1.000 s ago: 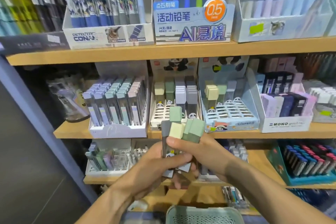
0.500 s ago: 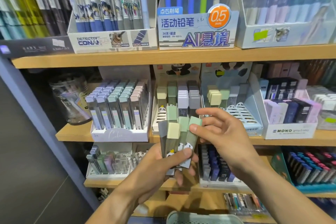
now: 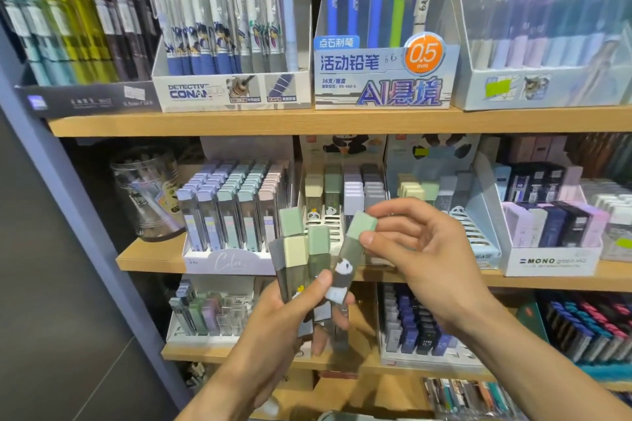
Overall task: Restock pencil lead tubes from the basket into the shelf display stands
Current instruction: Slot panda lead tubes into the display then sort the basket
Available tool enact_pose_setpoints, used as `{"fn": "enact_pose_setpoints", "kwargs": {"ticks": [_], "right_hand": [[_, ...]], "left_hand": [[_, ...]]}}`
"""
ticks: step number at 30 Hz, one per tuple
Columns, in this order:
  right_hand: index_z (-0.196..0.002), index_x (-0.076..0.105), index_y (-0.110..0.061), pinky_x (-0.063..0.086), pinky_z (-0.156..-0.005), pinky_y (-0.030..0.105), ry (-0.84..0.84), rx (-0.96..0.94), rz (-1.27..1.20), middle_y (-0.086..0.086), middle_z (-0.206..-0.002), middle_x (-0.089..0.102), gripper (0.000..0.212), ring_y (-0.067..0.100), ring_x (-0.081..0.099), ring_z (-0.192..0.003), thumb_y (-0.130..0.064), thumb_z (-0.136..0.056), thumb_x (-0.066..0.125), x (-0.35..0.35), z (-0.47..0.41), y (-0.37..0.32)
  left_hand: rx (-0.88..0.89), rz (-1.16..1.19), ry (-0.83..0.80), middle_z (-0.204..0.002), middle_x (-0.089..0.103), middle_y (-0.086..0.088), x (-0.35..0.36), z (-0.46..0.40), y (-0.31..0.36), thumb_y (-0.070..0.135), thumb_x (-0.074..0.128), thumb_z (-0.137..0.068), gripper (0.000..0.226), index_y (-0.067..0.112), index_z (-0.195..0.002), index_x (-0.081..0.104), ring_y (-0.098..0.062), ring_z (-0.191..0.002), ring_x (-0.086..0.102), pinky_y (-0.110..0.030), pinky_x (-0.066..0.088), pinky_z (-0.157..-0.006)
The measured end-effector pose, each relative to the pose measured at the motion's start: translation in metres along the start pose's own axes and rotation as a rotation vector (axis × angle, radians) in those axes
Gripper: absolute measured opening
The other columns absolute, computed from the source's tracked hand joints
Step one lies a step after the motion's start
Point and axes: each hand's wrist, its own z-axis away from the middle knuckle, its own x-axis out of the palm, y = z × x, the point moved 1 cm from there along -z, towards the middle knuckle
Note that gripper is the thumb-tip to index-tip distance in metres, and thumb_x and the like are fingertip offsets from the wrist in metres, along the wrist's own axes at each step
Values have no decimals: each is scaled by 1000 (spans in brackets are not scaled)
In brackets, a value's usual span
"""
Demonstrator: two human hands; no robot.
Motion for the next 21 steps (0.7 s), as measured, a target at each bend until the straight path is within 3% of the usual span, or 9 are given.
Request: {"fn": "enact_pose_setpoints", "kwargs": {"ticks": [3,10,18,21], "right_hand": [[-103,70,-10,57,-74,21,38,-130,52,6,-90,76,25,17,72,-80,1,-82,80,7,-16,-12],[-103,67,-21,60,-76,21,20,-408,443,-11,-99,70,21,6,67,-92,-7,-89,75,33,-60,-20],[-103,67,-26,60,-83,36,-18,-393,722,-10,-100,70,21,6,67,-88,-12,-90,73,38,-91,4],[-104,66,-26,59,-85,36,-39,-410,766,-10,-102,71,21,6,67,-87,-11,-90,74,41,-92,6]], "left_hand": [[43,-47,111,-81,70,-20,-11,-1,-2,30,62,-99,37,-5,-104,72,-24,-62,62,-26,40,-42],[21,-82,149,-77,67,-20,-14,-3,-1,33,64,-100,40,-7,-93,68,-30,-64,59,-26,39,-43],[-31,-68,185,-92,76,-22,-7,-11,3,32,68,-98,36,0,-113,68,-20,-61,71,-25,40,-40],[-47,-83,196,-92,76,-23,-5,-15,5,32,67,-98,38,-3,-110,68,-15,-47,65,-26,41,-42]]}}
